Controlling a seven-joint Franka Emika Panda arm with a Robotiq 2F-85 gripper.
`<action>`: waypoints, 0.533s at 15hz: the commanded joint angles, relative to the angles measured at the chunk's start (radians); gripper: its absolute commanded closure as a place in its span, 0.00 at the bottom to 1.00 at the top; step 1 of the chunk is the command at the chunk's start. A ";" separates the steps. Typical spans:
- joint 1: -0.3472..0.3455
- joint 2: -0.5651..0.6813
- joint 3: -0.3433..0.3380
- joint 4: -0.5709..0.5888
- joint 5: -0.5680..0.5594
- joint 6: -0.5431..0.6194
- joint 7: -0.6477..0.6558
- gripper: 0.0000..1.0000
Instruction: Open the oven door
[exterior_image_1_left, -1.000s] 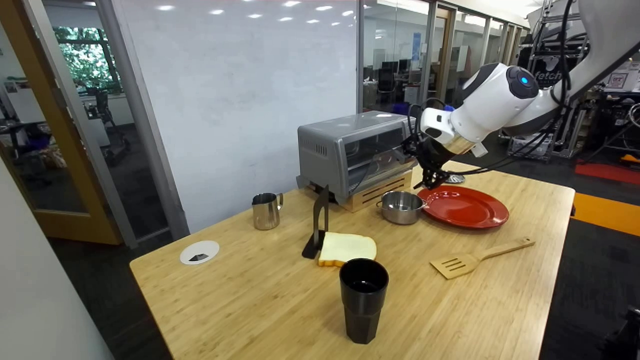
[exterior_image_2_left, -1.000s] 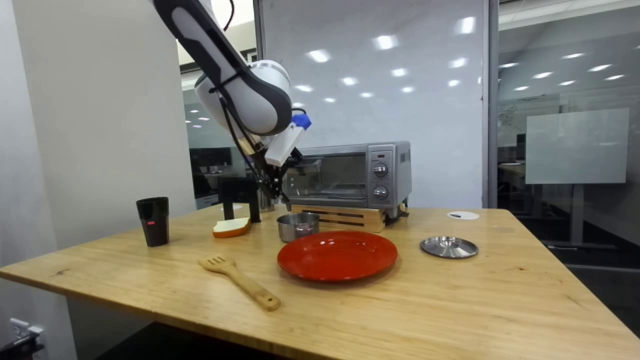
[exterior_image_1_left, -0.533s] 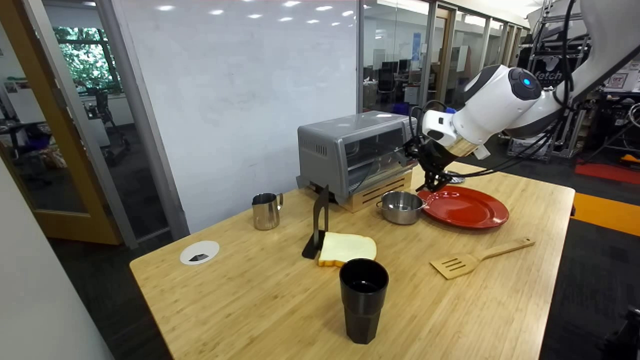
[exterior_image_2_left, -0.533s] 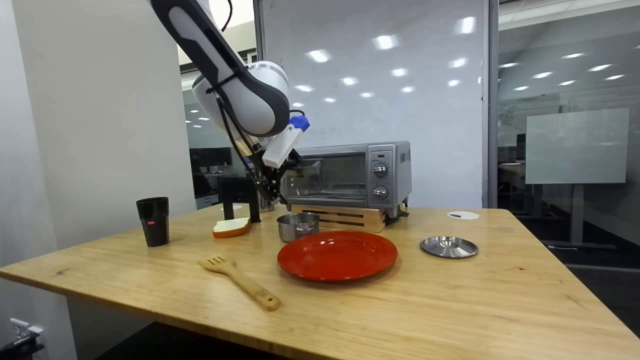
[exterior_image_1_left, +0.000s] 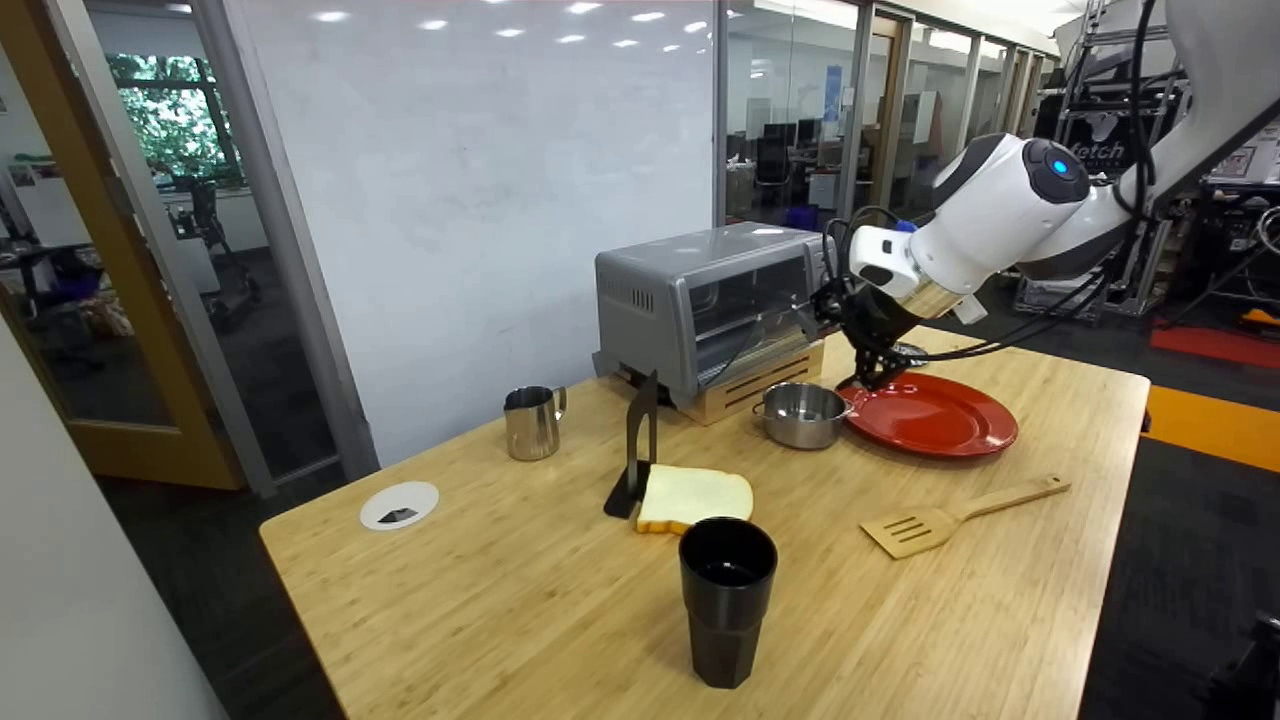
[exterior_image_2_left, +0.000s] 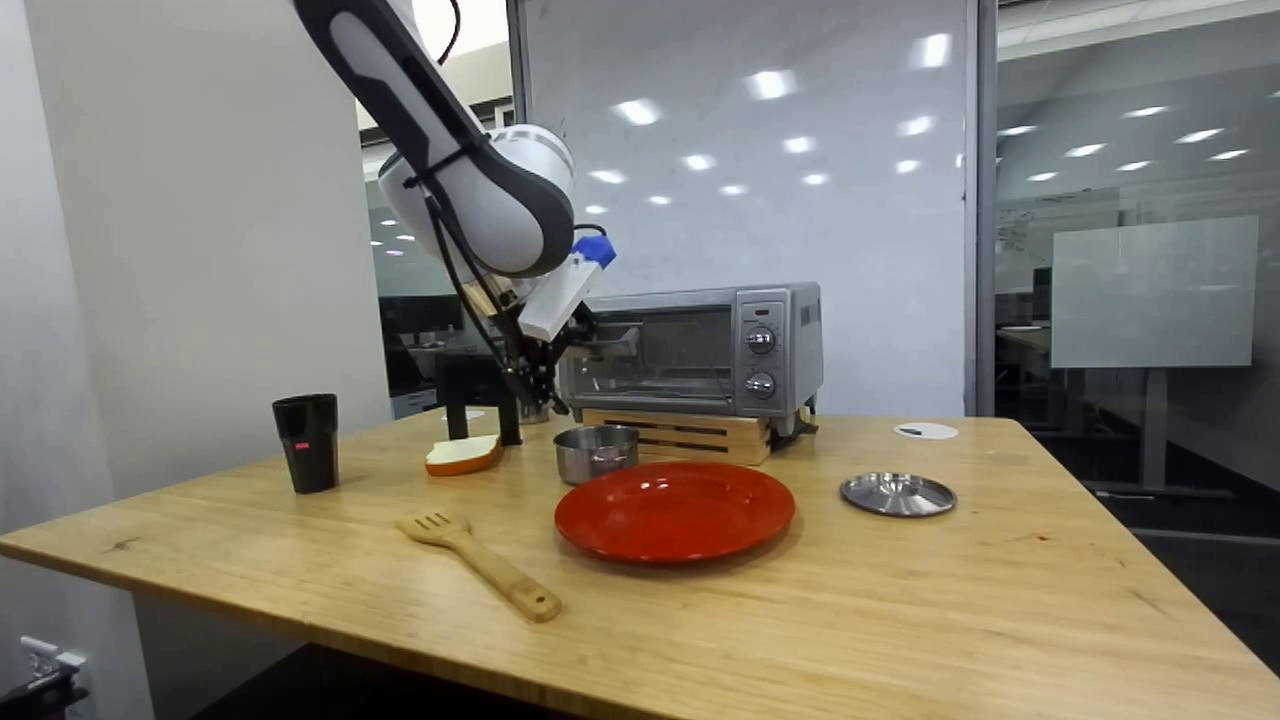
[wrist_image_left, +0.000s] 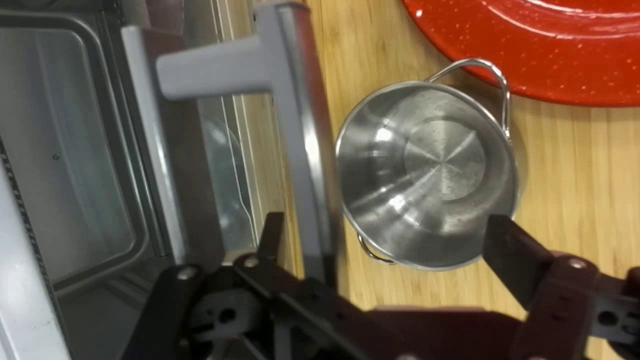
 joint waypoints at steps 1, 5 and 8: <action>0.020 -0.020 -0.018 -0.039 0.000 0.008 -0.006 0.00; 0.022 -0.028 -0.017 -0.065 0.001 0.008 -0.006 0.00; 0.025 -0.031 -0.017 -0.079 0.002 0.008 -0.006 0.00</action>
